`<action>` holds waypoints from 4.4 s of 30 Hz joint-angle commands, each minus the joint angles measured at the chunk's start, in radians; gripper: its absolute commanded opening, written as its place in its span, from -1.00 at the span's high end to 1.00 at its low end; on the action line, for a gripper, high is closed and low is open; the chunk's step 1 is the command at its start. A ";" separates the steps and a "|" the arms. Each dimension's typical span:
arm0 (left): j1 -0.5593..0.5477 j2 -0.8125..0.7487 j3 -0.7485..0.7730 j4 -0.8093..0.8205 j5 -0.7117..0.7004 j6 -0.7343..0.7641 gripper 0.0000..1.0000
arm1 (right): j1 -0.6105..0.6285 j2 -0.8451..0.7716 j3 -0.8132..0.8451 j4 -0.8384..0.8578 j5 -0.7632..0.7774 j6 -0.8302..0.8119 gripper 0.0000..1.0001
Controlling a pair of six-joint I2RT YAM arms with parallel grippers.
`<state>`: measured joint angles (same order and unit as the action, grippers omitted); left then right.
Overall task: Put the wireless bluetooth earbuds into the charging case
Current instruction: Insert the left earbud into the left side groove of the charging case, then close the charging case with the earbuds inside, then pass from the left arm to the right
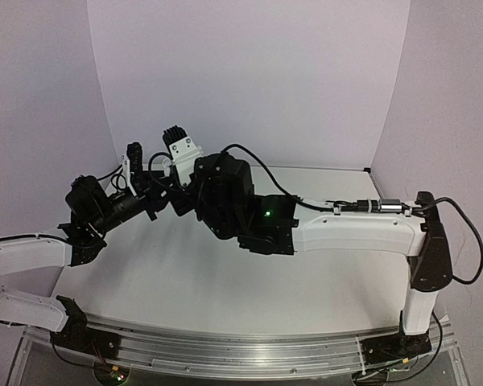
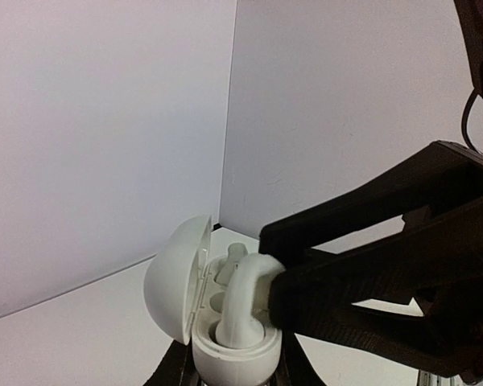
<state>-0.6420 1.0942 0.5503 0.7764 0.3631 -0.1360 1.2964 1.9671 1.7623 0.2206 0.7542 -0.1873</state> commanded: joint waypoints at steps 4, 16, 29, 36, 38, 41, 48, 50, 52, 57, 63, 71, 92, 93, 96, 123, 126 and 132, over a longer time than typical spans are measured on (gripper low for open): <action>-0.003 -0.044 0.048 0.107 0.007 -0.008 1.00 | 0.001 -0.042 -0.018 -0.046 -0.017 0.005 0.57; -0.001 -0.036 0.056 0.023 -0.036 -0.038 1.00 | 0.002 -0.103 -0.004 -0.047 -0.052 0.002 0.37; 0.012 -0.009 0.004 -0.119 -0.014 0.629 1.00 | 0.001 -0.209 0.009 -0.049 -0.178 0.090 0.17; 0.012 0.046 -0.128 0.100 -0.026 1.547 1.00 | -0.025 -0.242 -0.048 -0.049 -0.128 0.163 0.14; 0.013 0.036 -0.117 0.081 -0.023 1.568 1.00 | -0.033 -0.246 -0.057 -0.049 -0.131 0.175 0.14; 0.013 0.017 -0.093 0.021 -0.011 1.504 1.00 | -0.047 -0.251 -0.067 -0.054 -0.141 0.189 0.11; 0.031 -0.005 0.055 -0.219 0.023 1.051 1.00 | -0.118 -0.287 -0.112 -0.116 -0.206 0.298 0.06; 0.056 -0.024 0.097 -0.298 0.147 0.851 1.00 | -0.149 -0.299 -0.127 -0.127 -0.292 0.312 0.01; 0.069 -0.044 0.110 -0.332 0.287 0.693 1.00 | -0.188 -0.302 -0.129 -0.132 -0.405 0.343 -0.01; 0.073 -0.025 0.142 -0.303 0.424 0.386 1.00 | -0.204 -0.257 -0.099 -0.149 -0.481 0.337 -0.06; 0.141 0.077 0.155 -0.061 0.606 -0.228 1.00 | -0.326 -0.310 -0.136 -0.149 -0.767 0.432 -0.54; 0.150 0.196 0.150 0.343 0.622 -0.703 1.00 | -0.370 -0.338 -0.155 -0.150 -1.084 0.419 -0.82; 0.148 0.167 0.147 0.383 0.588 -0.726 1.00 | -0.371 -0.143 -0.062 -0.117 -1.331 0.532 0.13; 0.148 0.167 0.146 0.384 0.588 -0.726 1.00 | -0.370 -0.144 -0.062 -0.114 -1.330 0.532 0.14; 0.148 0.169 0.145 0.389 0.589 -0.728 1.00 | -0.371 -0.149 -0.065 -0.111 -1.328 0.532 0.05; 0.149 0.113 0.127 -0.062 0.427 -0.332 -0.98 | -0.408 -0.171 -0.076 -0.113 -1.313 0.571 1.00; 0.150 0.082 0.120 -0.235 0.320 -0.158 -0.99 | -0.478 -0.211 -0.128 -0.140 -1.333 0.609 1.00; 0.151 0.031 0.085 -0.410 0.228 -0.054 -0.99 | -0.691 -0.199 -0.230 -0.186 -1.467 0.655 1.00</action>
<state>-0.4955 1.1777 0.6542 0.5333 0.6840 -0.3345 0.7385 1.7883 1.5714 0.0550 -0.6070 0.4225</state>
